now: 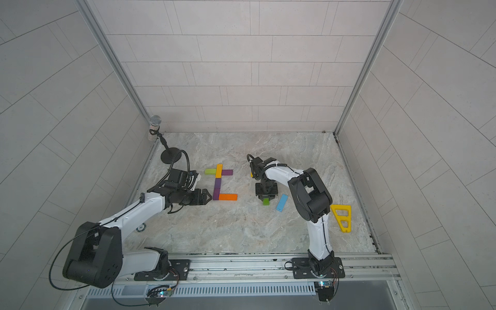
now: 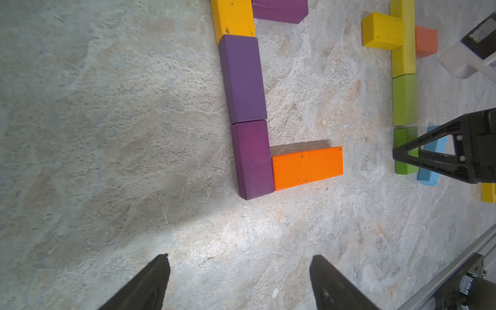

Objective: Assemble the letter t with building blocks
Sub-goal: Assemble the building block at the center of the board.

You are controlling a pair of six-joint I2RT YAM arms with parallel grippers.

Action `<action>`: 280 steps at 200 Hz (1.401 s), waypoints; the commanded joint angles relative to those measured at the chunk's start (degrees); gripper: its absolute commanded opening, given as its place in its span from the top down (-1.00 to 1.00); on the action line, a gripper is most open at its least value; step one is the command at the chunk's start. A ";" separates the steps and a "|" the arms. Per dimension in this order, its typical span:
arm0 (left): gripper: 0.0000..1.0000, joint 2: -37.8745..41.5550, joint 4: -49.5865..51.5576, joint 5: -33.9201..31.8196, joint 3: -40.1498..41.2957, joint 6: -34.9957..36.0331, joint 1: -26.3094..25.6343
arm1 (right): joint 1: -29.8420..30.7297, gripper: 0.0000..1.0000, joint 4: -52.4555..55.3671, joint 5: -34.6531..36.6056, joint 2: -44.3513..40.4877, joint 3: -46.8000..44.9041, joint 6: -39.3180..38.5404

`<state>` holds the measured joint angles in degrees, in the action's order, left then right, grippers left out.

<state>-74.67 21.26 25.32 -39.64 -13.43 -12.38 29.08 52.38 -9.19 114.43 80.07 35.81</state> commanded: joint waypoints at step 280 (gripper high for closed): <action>-0.73 0.32 -0.34 -0.14 -0.35 0.93 0.21 | -0.38 0.24 -1.40 1.91 1.87 0.63 1.45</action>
<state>-74.67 21.23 25.36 -39.62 -13.43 -12.38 29.08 52.27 -9.02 114.74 80.77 36.36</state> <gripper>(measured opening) 0.866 0.379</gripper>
